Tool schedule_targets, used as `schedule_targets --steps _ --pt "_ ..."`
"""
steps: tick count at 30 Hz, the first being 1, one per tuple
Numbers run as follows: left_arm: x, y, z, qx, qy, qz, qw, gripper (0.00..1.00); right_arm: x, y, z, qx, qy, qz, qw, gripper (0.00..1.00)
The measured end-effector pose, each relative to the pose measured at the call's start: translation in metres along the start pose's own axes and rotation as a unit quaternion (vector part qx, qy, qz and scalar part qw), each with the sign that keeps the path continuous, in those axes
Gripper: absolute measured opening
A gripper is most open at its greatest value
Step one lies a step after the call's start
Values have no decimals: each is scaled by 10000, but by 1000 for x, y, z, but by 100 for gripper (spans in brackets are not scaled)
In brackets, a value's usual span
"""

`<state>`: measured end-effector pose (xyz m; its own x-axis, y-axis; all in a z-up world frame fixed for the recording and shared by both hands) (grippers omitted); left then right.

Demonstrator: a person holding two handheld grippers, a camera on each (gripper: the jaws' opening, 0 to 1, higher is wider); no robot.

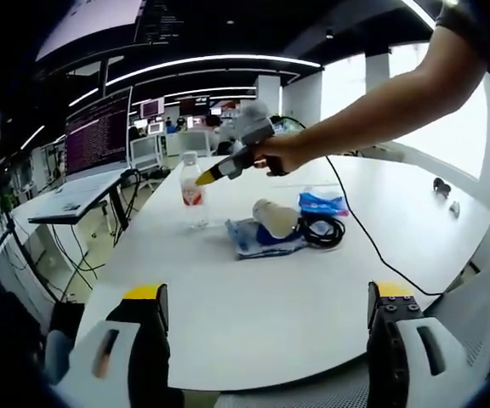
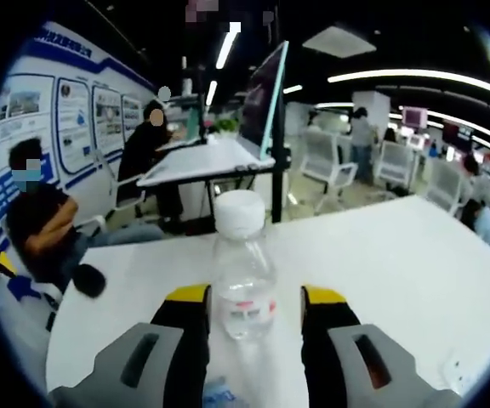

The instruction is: Arrange the tabletop items into an orderly group along one side of the table until the central work area is clear of visible clutter.

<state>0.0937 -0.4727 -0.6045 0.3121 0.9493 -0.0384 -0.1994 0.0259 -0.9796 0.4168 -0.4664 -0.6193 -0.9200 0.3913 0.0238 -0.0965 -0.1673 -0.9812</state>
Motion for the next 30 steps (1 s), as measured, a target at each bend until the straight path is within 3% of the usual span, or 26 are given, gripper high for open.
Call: schedule_targets --steps 9,12,18,26,30 --pt "-3 -2 2 -119 75 -64 9999 96 -7 0 40 -51 226 -174 9996 39" --pt "-2 -4 3 -196 67 -8 9998 97 -9 0 49 -95 282 -110 9995 47" --pt "-2 -6 4 -252 57 -14 9997 97 3 -3 69 -88 312 -59 9995 51" --pt "-9 -5 5 -238 205 -255 9992 98 8 -5 94 -32 406 93 9991 65" --pt "-14 -3 6 -190 327 -464 9982 98 4 -7 107 5 499 242 9985 78"
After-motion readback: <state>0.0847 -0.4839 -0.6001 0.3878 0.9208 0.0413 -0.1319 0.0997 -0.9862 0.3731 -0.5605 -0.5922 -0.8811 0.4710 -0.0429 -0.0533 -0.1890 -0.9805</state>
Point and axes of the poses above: the point that each gripper's makers call its tool centre point, and the gripper's own axes: z roughly backward along the fingers, x roughly to its left, y roughly out of its underside, the point moved 2 cm from there along z, roughly backward along the fingers, and after that the axes turned 15 degrees about -x, right-handed, at the moved point
